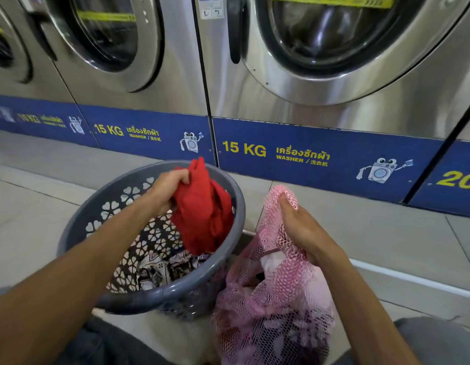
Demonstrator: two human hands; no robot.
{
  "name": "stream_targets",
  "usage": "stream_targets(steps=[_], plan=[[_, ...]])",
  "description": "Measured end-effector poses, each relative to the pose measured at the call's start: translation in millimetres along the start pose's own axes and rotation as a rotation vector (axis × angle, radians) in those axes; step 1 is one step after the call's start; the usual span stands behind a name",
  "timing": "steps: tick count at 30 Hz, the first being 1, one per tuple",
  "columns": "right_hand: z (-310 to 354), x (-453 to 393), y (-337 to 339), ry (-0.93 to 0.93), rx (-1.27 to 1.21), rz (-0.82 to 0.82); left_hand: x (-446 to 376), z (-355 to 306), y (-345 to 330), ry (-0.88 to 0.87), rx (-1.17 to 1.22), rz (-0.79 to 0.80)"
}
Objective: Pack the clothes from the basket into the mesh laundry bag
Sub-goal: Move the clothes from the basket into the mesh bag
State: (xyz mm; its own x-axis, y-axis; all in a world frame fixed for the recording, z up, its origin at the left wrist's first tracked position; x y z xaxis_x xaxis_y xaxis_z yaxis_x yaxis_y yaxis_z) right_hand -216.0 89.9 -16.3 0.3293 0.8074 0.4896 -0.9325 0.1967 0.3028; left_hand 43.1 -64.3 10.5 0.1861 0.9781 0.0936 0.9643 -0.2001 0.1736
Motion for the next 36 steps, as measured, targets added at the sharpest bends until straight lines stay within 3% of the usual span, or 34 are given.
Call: stream_targets(steps=[7, 9, 11, 14, 17, 19, 21, 22, 24, 26, 30, 32, 34, 36], plan=[[-3, 12, 25, 0.009, -0.050, -0.047, 61, -100, -37, -0.184, 0.588, 0.094], [-5, 12, 32, 0.020, -0.063, -0.075, 78, -100, -55, -0.147, 0.596, 0.066], [-6, 13, 36, 0.021, -0.083, -0.085, 89, -85, -77, -0.144, 0.342, 0.098], [-7, 14, 40, 0.005, -0.094, -0.095, 88, -50, -100, -0.271, -0.322, 0.160], [-8, 15, 42, 0.002, -0.105, -0.093, 88, -39, -113, -0.417, -0.776, 0.055], [-8, 15, 44, 0.006, -0.111, -0.100, 87, -36, -117, -0.327, -0.915, 0.018], [-9, 15, 47, 0.004, -0.120, -0.091, 85, -31, -118, -0.163, -0.769, 0.073], [-9, 15, 48, 0.002, -0.124, -0.088, 87, -31, -119, -0.168, -0.757, 0.101], [-10, 15, 48, -0.001, -0.128, -0.079, 90, -39, -119, -0.303, -0.879, 0.063], [-11, 13, 49, -0.004, -0.132, -0.071, 94, -56, -119, -0.458, -0.839, -0.049], [-8, 16, 53, 0.066, -0.116, -0.077, 103, -65, -140, -0.540, -0.244, -0.189], [-8, 16, 60, 0.090, -0.092, -0.124, 111, -47, -163, -0.575, -0.118, -0.203], [-11, 17, 71, 0.091, -0.034, -0.185, 120, -7, -193, -0.515, -0.110, -0.087], [-14, 19, 80, 0.077, 0.043, -0.233, 131, 51, -225, -0.370, -0.101, 0.164]])
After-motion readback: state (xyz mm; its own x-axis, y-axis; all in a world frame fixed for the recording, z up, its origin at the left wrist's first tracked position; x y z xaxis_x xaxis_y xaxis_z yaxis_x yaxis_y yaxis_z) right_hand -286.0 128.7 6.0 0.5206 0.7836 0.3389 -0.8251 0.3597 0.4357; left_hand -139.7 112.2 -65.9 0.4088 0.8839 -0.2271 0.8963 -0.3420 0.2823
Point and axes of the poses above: each hand's wrist, its own x-axis away from the middle knuckle, its own y-axis out of the back of the hand, z = x × y, the point moved 4 cm from there along -x, towards the middle knuckle, and after that the axes turned 12 degrees about -y, right-handed, at the moved point
